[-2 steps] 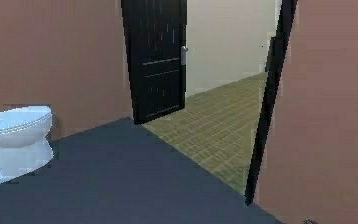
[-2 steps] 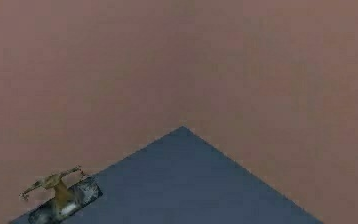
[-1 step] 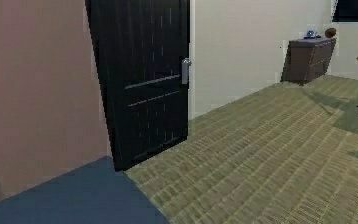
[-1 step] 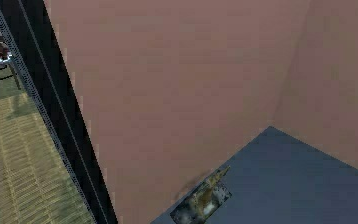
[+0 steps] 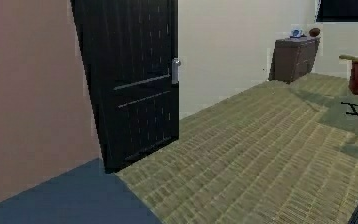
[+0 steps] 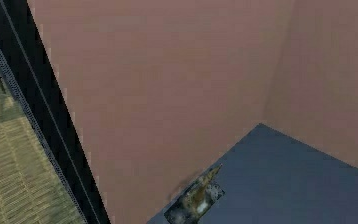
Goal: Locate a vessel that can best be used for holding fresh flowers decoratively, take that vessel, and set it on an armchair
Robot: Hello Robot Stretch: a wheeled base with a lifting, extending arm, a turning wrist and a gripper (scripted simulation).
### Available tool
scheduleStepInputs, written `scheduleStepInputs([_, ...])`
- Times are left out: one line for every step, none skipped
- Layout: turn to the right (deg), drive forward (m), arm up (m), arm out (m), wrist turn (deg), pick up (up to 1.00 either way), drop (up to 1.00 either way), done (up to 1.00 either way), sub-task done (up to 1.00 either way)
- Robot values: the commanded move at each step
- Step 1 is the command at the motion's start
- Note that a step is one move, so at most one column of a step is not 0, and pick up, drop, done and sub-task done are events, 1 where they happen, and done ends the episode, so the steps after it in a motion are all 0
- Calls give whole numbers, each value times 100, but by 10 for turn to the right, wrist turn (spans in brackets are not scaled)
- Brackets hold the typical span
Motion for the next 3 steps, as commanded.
scheduleStepInputs([-30,0,0,0,0,0,0,0,0])
scheduleStepInputs([0,60,0,0,0,0,0,0,0])
scheduleStepInputs([390,0,0,0,0,0,0,0,0])
